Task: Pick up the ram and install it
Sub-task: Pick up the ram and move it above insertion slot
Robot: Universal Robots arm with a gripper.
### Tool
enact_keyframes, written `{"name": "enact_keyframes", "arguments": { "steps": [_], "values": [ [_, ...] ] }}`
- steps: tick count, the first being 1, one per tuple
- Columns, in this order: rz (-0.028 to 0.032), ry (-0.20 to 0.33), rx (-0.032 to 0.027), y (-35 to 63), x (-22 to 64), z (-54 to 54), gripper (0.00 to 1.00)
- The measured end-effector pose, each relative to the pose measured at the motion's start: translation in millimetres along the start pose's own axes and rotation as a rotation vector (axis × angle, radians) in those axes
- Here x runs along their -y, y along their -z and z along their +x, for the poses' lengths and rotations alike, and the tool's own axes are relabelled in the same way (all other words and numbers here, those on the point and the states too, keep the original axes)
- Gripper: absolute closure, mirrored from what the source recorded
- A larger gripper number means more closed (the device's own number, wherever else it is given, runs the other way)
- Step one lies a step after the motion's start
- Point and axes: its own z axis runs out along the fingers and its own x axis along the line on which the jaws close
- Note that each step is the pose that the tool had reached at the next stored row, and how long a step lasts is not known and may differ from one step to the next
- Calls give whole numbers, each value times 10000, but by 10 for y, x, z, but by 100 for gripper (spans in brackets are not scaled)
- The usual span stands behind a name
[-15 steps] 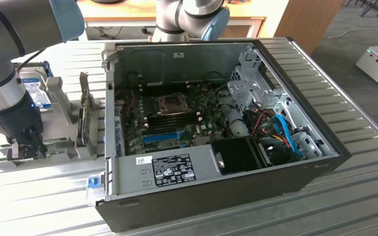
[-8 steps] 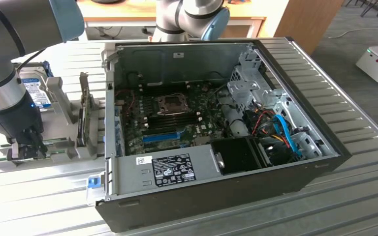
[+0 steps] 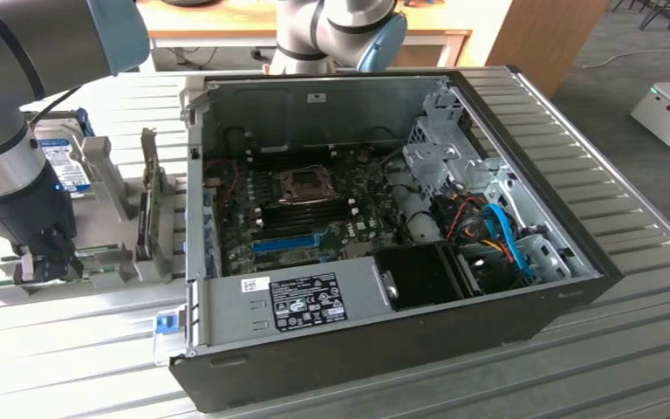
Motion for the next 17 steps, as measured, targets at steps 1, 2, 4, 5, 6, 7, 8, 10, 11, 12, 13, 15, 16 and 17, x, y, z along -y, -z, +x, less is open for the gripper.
{"name": "enact_keyframes", "arguments": {
  "steps": [1, 2, 4, 5, 6, 7, 8, 10, 11, 12, 13, 15, 16, 17],
  "values": [
    [0, 0, 0, 0, 0, 0, 88],
    [0, 0, 0, 0, 0, 0, 88],
    [0, 0, 0, 0, 0, 0, 88],
    [0, 0, 0, 0, 0, 0, 88],
    [0, 0, 0, 0, 0, 0, 88],
    [0, 0, 1, 0, 0, 0, 88],
    [0, 0, 0, 0, 0, 0, 88],
    [1, 0, 1, 0, 0, 0, 88],
    [0, 0, 0, 0, 0, 0, 88],
    [0, 0, 1, 0, 0, 0, 88],
    [0, 0, 1, 0, 0, 0, 88],
    [0, 0, 0, 0, 0, 0, 88],
    [0, 0, 1, 0, 0, 0, 88],
    [0, 0, 0, 0, 0, 0, 88]
  ]
}}
